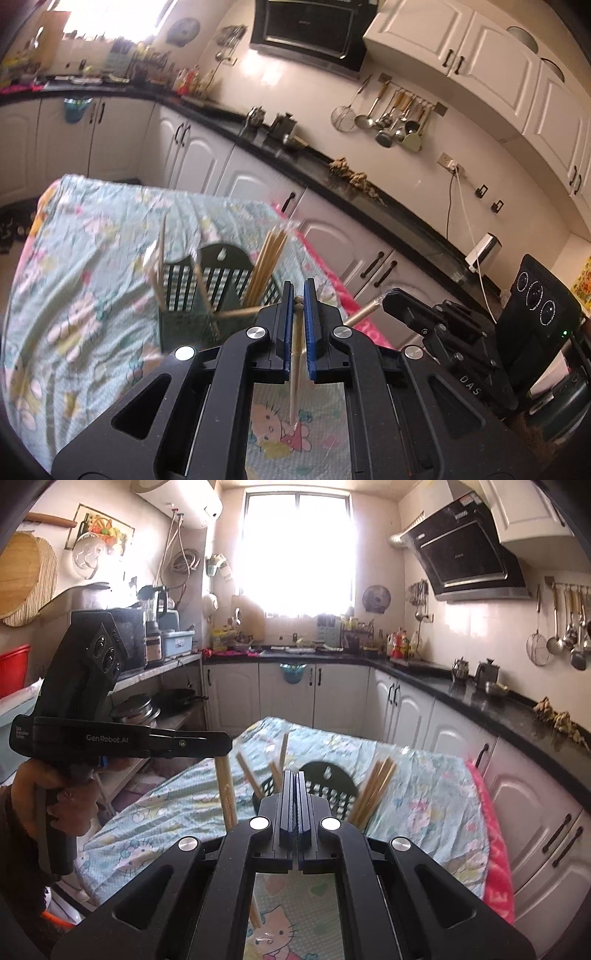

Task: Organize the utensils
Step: 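Lift both held chopsticks upright and carry them over the caddy, then lower both held chopsticks into the green caddy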

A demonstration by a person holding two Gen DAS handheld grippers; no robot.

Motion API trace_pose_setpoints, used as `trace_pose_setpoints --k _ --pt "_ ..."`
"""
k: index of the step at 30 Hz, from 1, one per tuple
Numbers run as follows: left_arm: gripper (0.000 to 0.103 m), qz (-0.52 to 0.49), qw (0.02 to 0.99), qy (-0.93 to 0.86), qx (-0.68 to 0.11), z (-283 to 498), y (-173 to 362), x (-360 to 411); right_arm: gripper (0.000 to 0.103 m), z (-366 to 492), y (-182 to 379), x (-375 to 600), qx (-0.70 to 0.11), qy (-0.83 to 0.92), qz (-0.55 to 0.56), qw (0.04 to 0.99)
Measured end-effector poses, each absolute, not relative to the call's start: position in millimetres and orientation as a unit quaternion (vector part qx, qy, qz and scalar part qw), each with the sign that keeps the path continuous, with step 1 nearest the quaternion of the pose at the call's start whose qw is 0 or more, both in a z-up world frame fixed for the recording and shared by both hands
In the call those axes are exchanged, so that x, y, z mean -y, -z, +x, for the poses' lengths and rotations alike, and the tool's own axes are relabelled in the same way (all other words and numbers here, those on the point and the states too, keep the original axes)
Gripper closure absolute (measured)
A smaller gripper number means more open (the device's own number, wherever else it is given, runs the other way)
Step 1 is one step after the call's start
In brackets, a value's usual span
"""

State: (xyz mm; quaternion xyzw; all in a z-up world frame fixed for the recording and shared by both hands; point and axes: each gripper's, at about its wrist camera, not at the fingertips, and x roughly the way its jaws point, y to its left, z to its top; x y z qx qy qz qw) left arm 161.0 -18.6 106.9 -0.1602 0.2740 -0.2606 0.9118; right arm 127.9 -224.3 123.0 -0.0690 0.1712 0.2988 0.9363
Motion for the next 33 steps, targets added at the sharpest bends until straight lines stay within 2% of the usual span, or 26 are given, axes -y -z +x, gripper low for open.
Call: trace_pose_setpoints --k 13,20,27,33 --pt "0.1 -0.138 0.938 0.253 -0.195 169.1 -197.4 24.1 0.102 158.8 -212.6 223.1 -0.119 -0.291 -0.068 0.947" --pt "0.1 -0.14 0.948 0.224 -0.175 189.8 -229.5 14.5 0.102 184.6 -248.1 208.7 -0.101 -0.28 -0.071 0.952" --pt "0.1 -0.161 0.954 0.188 -0.169 215.2 -235.1 1.4 0.102 212.6 -247.3 193.8 -0.106 -0.265 -0.094 0.954" --pt "0.1 -0.163 0.955 0.177 -0.172 228.3 -217.3 4.1 0.102 230.1 -227.8 181.5 -0.118 -0.259 -0.111 0.952"
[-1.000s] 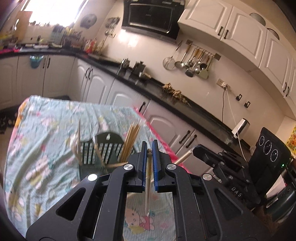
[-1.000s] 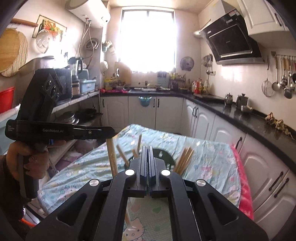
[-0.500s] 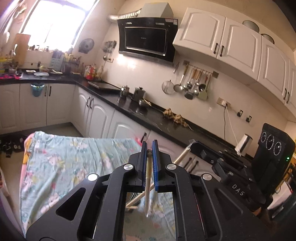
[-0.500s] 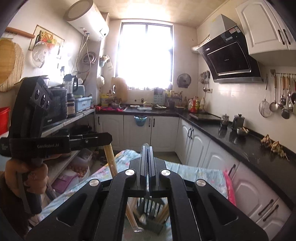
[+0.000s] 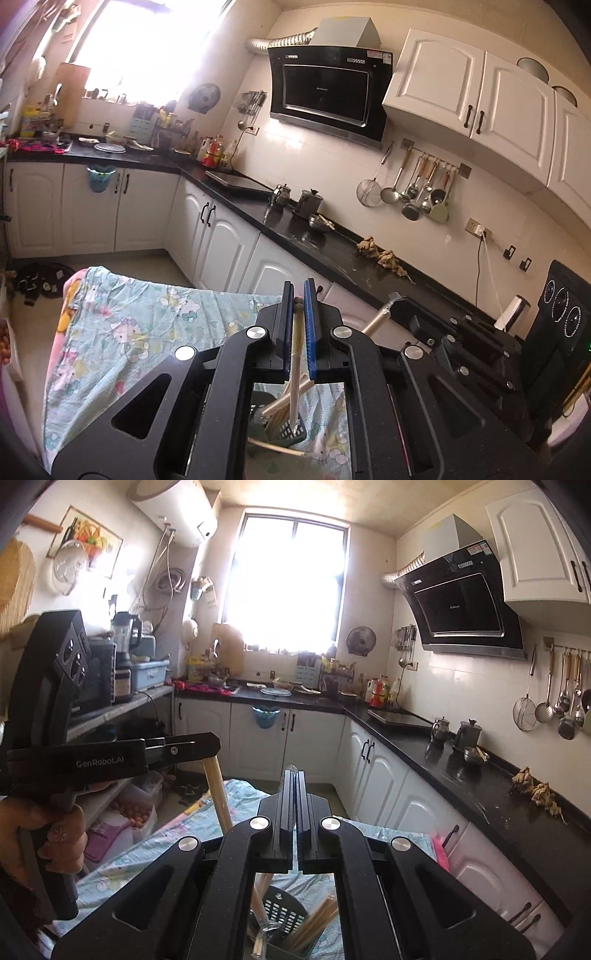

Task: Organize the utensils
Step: 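Lower both held chopsticks into the green caddy, then open the left gripper to release its chopstick while the right gripper opens too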

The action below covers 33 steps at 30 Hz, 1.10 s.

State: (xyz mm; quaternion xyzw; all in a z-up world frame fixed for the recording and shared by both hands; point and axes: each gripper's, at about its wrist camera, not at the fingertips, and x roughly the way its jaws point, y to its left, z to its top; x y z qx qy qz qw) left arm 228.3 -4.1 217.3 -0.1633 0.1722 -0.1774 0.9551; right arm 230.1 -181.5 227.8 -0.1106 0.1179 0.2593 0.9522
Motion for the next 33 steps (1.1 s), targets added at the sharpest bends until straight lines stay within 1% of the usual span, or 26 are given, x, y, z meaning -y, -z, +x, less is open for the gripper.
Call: trace_pose_setpoints --k 15,30,32,33 --pt "0.1 -0.146 0.958 0.162 -0.188 250.5 -165.9 24.6 0.102 249.6 -170.5 169.7 -0.164 -0.24 -0.125 0.948" --pt "0.1 -0.132 0.954 0.164 -0.213 260.7 -125.5 39.8 0.101 266.5 -126.9 171.8 -0.223 -0.244 -0.106 0.938" --pt "0.1 -0.126 0.953 0.167 -0.219 261.2 -120.0 42.2 0.1 267.8 -121.9 172.2 -0.231 -0.243 -0.102 0.937" --pt "0.1 -0.122 0.953 0.167 -0.222 261.2 -117.0 42.9 0.096 268.3 -118.7 172.4 -0.234 -0.241 -0.101 0.936"
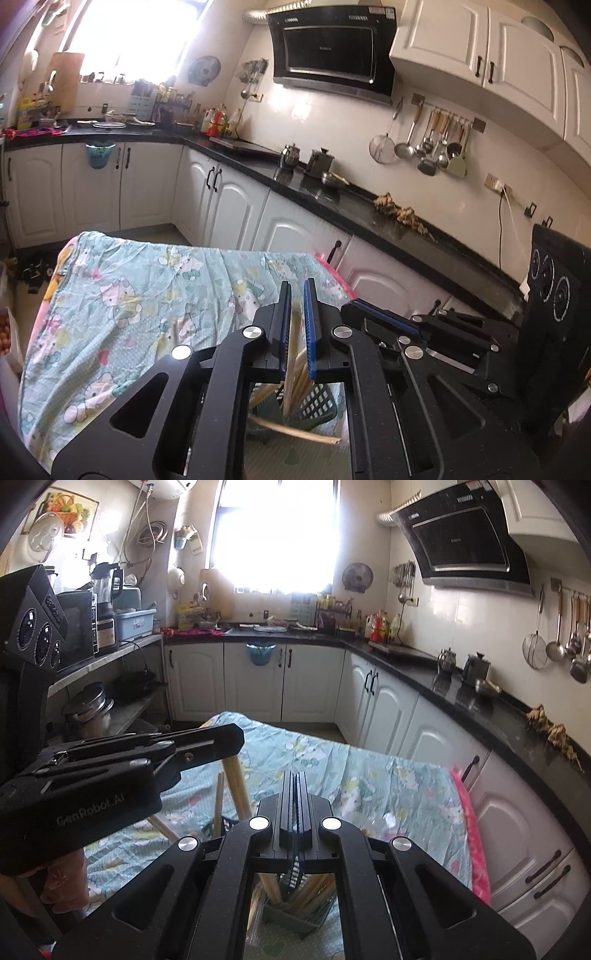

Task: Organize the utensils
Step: 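Open the left gripper to release its chopstick while the right gripper opens too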

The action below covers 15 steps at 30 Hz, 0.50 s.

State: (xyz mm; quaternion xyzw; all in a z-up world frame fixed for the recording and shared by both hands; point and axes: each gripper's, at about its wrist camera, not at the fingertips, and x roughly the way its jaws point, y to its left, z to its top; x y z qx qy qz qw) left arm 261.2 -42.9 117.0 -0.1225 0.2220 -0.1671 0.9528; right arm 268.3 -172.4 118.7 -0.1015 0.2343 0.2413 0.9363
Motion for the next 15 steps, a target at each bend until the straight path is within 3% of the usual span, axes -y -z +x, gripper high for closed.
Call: trace_pose_setpoints --k 1,3,5,8,15 --pt "0.1 -0.121 0.952 0.167 -0.225 261.5 -114.8 43.2 0.091 268.3 -116.3 172.8 -0.236 -0.24 -0.101 0.936" --pt "0.097 -0.12 0.95 0.164 -0.237 262.8 -110.2 42.4 0.069 266.3 -112.1 175.1 -0.236 -0.238 -0.094 0.937" --pt "0.08 -0.12 0.949 0.162 -0.243 262.1 -107.6 40.7 0.069 265.2 -109.4 177.1 -0.237 -0.24 -0.088 0.937" --pt "0.071 -0.117 0.95 0.155 -0.245 256.8 -106.8 36.8 0.066 257.6 -109.2 181.4 -0.233 -0.239 -0.081 0.939" --pt "0.031 -0.132 0.952 0.15 -0.232 229.6 -113.6 16.7 0.05 233.3 -115.9 197.8 -0.211 -0.24 -0.057 0.946"
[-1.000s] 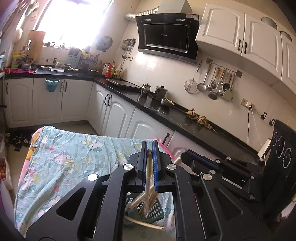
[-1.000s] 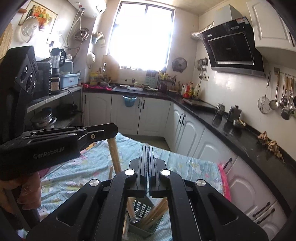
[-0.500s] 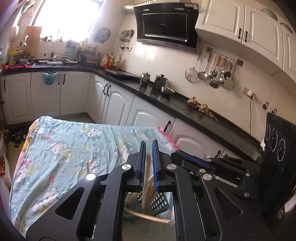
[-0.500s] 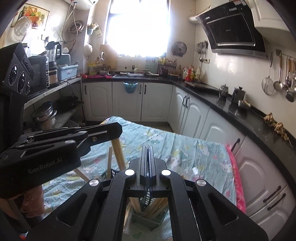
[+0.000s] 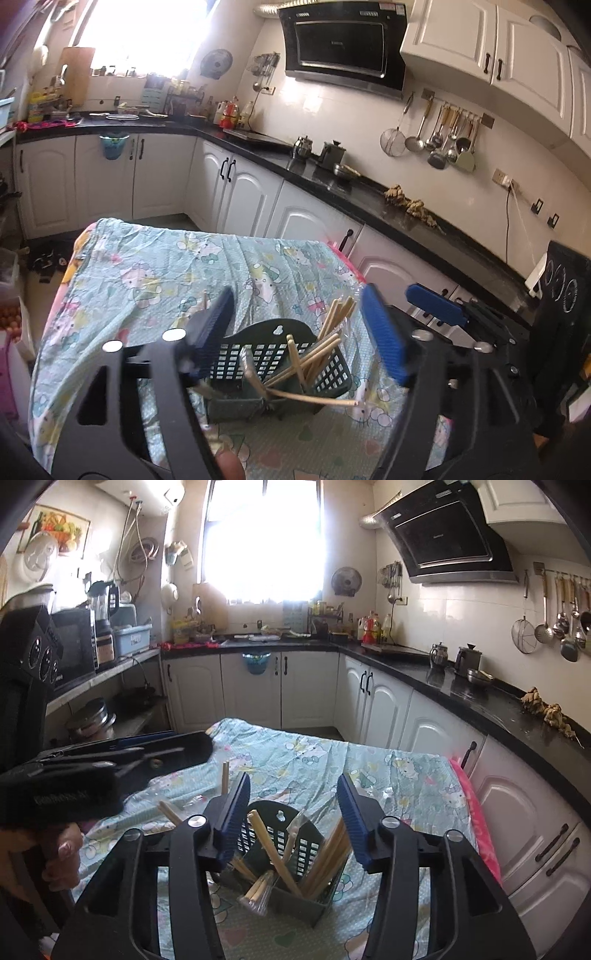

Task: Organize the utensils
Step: 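Open the left gripper to release its chopstick while the right gripper opens too, then withdraw both open grippers back from the caddy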

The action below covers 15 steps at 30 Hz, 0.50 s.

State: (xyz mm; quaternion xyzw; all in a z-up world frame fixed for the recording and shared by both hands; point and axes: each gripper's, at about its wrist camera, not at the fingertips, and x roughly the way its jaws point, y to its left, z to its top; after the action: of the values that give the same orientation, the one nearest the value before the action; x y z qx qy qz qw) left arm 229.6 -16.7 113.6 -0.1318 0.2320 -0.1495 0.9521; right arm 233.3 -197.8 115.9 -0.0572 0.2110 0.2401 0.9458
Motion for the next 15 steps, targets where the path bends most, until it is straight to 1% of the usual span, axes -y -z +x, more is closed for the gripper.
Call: trace_pose_setpoints --k 2,3,7,9,13,15 --pt "0.012 -0.139 0.951 0.155 -0.227 219.0 -116.0 10.7 0.046 223.4 -117.9 203.1 -0.205 -0.241 -0.049 0.947" --pt "0.011 -0.144 0.951 0.157 -0.225 214.7 -116.9 8.2 0.042 219.3 -118.5 204.4 -0.202 -0.241 -0.047 0.948" --pt "0.011 -0.142 0.953 0.151 -0.222 194.7 -119.0 0.9 0.034 198.7 -121.5 210.2 -0.191 -0.242 -0.042 0.95" --pt "0.011 -0.147 0.952 0.142 -0.228 187.8 -117.8 -2.6 0.028 188.7 -123.9 212.5 -0.184 -0.241 -0.039 0.952" --pt "0.011 -0.145 0.953 0.122 -0.236 172.4 -114.0 -5.8 0.021 169.0 -127.0 217.9 -0.169 -0.236 -0.028 0.956" --pt "0.011 -0.14 0.954 0.11 -0.239 164.1 -112.0 -6.9 0.015 158.8 -126.9 220.4 -0.162 -0.228 -0.022 0.96"
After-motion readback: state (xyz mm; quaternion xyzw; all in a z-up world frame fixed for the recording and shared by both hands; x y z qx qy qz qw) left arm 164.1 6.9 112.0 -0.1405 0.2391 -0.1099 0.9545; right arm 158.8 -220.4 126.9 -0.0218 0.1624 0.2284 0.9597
